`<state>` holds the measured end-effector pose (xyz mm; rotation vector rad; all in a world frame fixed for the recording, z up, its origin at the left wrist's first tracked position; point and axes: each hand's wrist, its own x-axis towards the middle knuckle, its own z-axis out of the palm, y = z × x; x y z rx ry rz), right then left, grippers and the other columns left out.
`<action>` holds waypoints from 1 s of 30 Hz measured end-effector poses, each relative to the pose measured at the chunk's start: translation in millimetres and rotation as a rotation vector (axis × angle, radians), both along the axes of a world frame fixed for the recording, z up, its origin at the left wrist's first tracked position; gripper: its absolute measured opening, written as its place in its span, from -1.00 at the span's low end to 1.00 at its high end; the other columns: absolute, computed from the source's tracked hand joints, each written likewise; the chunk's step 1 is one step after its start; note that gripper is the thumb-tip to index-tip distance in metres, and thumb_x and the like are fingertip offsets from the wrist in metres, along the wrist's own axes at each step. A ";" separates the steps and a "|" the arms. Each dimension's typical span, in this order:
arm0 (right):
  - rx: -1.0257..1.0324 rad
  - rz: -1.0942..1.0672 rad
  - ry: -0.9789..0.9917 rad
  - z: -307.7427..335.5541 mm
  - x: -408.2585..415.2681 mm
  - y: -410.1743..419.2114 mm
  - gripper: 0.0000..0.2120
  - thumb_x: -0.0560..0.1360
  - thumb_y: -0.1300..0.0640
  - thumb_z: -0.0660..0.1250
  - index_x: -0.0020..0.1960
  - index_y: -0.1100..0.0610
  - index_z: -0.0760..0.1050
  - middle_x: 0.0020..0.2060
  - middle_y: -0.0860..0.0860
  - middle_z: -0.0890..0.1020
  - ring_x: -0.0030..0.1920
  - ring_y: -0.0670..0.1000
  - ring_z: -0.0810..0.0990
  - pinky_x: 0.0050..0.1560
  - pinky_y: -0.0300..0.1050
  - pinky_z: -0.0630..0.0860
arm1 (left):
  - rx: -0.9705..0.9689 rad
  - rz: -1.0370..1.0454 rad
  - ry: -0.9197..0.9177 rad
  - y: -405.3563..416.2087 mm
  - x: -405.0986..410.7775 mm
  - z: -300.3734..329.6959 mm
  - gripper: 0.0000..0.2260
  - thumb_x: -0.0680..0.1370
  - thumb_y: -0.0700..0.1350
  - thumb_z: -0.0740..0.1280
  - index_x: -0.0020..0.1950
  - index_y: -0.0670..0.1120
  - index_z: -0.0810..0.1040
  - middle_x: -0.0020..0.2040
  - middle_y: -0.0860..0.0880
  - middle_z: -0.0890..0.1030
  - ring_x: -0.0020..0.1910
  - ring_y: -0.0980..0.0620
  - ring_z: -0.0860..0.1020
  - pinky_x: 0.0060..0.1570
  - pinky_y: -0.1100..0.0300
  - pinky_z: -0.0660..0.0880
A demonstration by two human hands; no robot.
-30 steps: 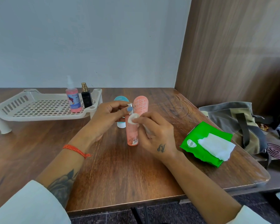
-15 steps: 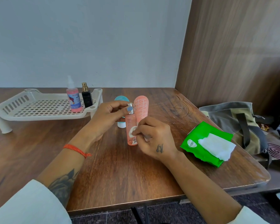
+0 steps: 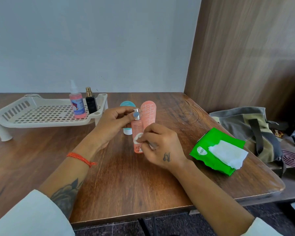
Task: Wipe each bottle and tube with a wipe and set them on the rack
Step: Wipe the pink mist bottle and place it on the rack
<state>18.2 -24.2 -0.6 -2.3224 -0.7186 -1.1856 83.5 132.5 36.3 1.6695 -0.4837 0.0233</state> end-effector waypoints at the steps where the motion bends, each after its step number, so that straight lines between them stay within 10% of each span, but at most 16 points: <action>1: 0.007 0.000 -0.011 0.1 -0.2 0.1 -0.83 0.36 0.19 0.29 -0.21 0.16 0.66 -0.26 0.04 0.61 -0.30 -0.01 0.57 -0.34 -0.14 0.53 | -0.003 -0.003 -0.001 0.0 -0.2 -0.1 -0.77 0.51 -0.15 0.34 0.16 -0.12 0.60 0.08 -0.07 0.64 0.08 0.02 0.60 0.10 0.13 0.56; 7: 0.150 -0.065 -0.089 1.1 2.4 -1.0 -0.80 0.47 0.23 0.31 0.06 0.22 0.61 -0.07 0.12 0.63 -0.09 0.01 0.60 -0.12 -0.22 0.57 | -0.018 -0.018 -0.010 -1.4 -0.9 0.6 -0.76 0.51 -0.16 0.34 0.16 -0.14 0.61 0.07 -0.08 0.65 0.06 0.03 0.61 0.06 0.22 0.57; 17: 0.033 0.017 0.002 -2.4 1.8 -5.9 -0.82 0.36 0.21 0.28 -0.25 0.16 0.66 -0.25 0.03 0.63 -0.27 -0.02 0.60 -0.33 -0.12 0.57 | -0.031 -0.037 -0.007 -0.8 0.6 -1.5 -0.79 0.52 -0.16 0.34 0.13 -0.13 0.62 0.07 -0.08 0.66 0.10 0.02 0.60 0.08 0.17 0.57; 23: 0.352 -0.081 -0.082 9.5 13.8 -13.1 -0.86 0.42 0.25 0.34 -0.07 0.19 0.65 -0.14 0.06 0.66 -0.14 -0.07 0.60 -0.18 -0.26 0.55 | -0.037 -0.045 0.003 -0.9 0.9 -1.5 -0.80 0.51 -0.12 0.33 0.11 -0.07 0.62 0.05 -0.03 0.66 0.08 0.06 0.61 0.06 0.23 0.57; 30: 0.164 0.018 0.071 1.9 15.0 -13.7 -0.76 0.39 0.32 0.35 0.05 0.16 0.58 -0.05 0.03 0.64 -0.09 -0.07 0.59 -0.15 -0.28 0.56 | -0.009 -0.032 0.009 -0.1 1.8 -1.3 -0.76 0.52 -0.14 0.32 0.18 -0.10 0.60 0.09 -0.04 0.65 0.13 0.03 0.59 0.17 0.14 0.52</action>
